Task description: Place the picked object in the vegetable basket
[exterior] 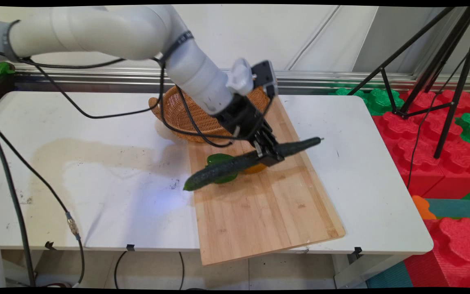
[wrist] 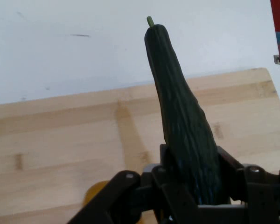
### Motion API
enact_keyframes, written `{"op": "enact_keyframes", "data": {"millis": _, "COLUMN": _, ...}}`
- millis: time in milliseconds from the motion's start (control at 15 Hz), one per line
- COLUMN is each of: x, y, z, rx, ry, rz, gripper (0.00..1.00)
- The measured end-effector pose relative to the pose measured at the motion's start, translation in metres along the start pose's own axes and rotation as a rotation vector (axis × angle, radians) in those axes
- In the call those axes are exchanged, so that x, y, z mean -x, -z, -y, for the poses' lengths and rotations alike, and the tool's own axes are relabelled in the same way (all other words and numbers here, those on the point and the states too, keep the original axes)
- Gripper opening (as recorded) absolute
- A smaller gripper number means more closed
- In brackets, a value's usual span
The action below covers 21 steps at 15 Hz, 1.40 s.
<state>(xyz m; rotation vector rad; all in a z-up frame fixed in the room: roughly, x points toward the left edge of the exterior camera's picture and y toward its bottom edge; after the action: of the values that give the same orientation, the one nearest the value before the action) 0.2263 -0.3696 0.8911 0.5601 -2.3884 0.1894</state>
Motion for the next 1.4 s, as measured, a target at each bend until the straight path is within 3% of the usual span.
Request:
{"op": "enact_keyframes", "data": {"millis": 400, "x": 0.004, "y": 0.055, "z": 0.015, "rx": -0.051, "ry": -0.020, "rz": -0.040, "gripper": 0.00}}
{"op": "enact_keyframes", "data": {"millis": 867, "x": 0.020, "y": 0.107, "z": 0.050, "rx": -0.149, "ry": -0.033, "rz": -0.051, "gripper": 0.00}}
{"op": "enact_keyframes", "data": {"millis": 1400, "x": 0.038, "y": 0.128, "z": 0.102, "rx": -0.254, "ry": -0.071, "rz": -0.045, "gripper": 0.00}}
